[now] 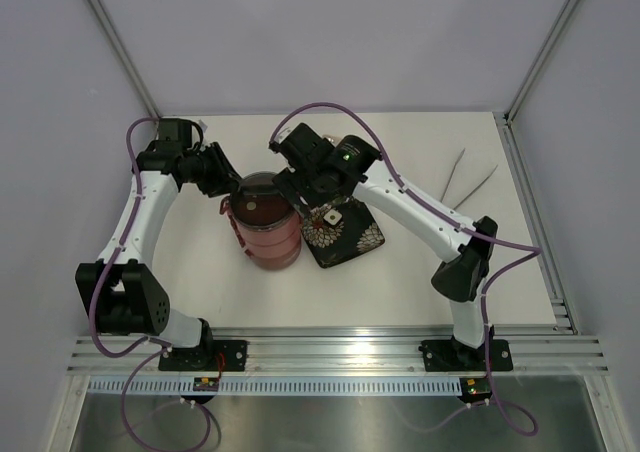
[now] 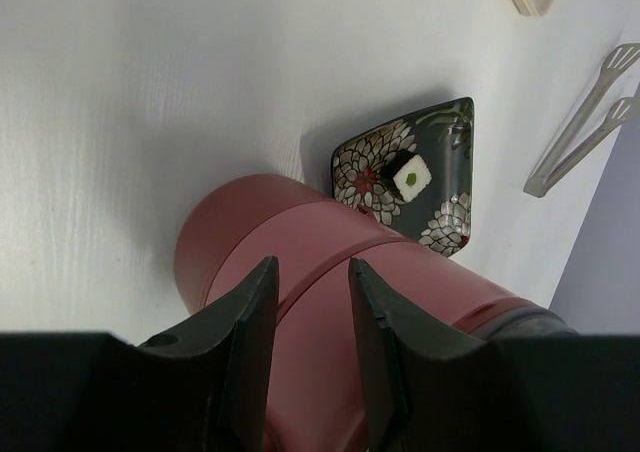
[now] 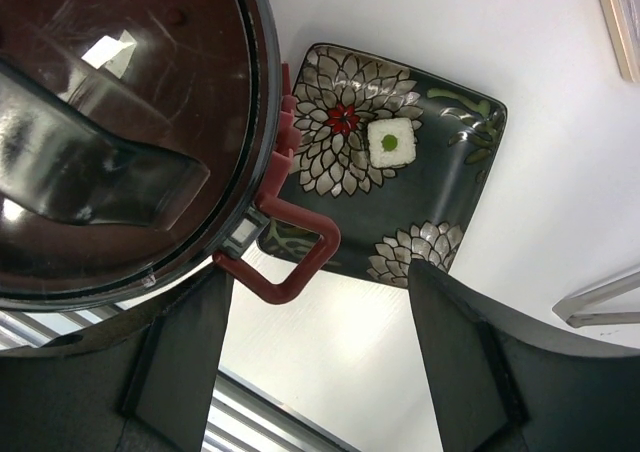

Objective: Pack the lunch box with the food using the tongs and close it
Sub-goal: Close the box lid on the packing box.

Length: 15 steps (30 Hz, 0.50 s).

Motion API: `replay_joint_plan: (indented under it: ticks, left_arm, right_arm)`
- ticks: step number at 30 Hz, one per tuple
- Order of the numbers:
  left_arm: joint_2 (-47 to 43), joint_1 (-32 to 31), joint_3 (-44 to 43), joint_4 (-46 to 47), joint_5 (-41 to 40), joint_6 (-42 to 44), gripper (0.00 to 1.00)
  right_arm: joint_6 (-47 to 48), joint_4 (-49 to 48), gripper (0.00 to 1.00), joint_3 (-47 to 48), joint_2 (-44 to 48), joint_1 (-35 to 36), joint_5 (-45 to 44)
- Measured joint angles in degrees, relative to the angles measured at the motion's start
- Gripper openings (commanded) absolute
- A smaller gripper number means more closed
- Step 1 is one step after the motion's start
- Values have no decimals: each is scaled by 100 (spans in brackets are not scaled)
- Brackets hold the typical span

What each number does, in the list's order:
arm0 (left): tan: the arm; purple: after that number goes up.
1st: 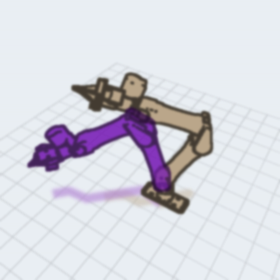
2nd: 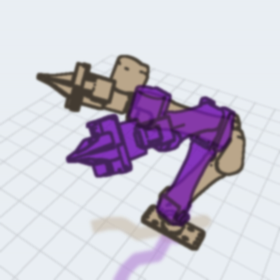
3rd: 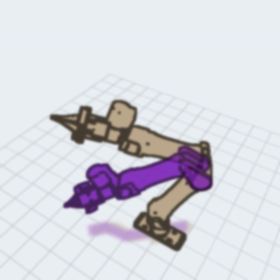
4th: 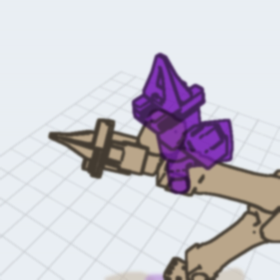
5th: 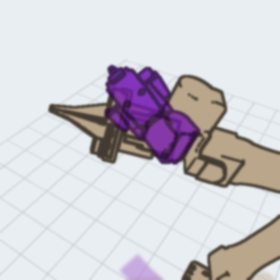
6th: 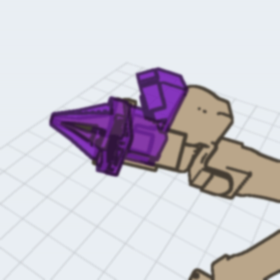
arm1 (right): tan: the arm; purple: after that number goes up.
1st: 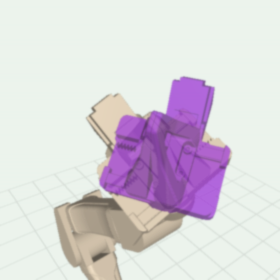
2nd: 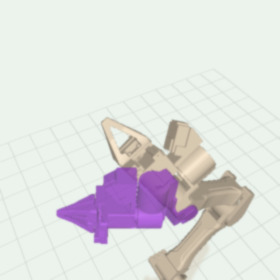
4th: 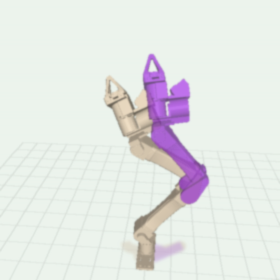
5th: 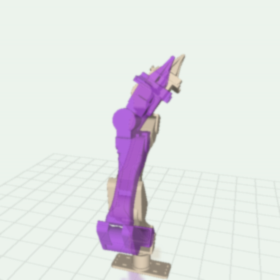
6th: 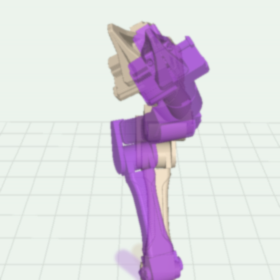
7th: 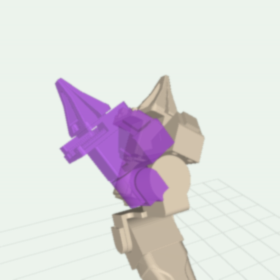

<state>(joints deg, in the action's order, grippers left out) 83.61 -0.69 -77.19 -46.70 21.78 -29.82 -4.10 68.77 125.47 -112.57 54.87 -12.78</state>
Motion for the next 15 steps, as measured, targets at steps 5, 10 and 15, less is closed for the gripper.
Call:
replay_joint_plan:
  ticks: [5,10,15]
  left_arm:
    - [-22,0,68,-46,-15,2,37]
    - [-31,0,81,-83,-39,2,37]
    - [-33,4,70,-208,-136,13,38]
  right_arm:
    - [0,-4,77,0,-11,-79,17]
    - [0,7,77,90,-70,-118,24]
    - [-22,0,77,98,-90,-170,44]
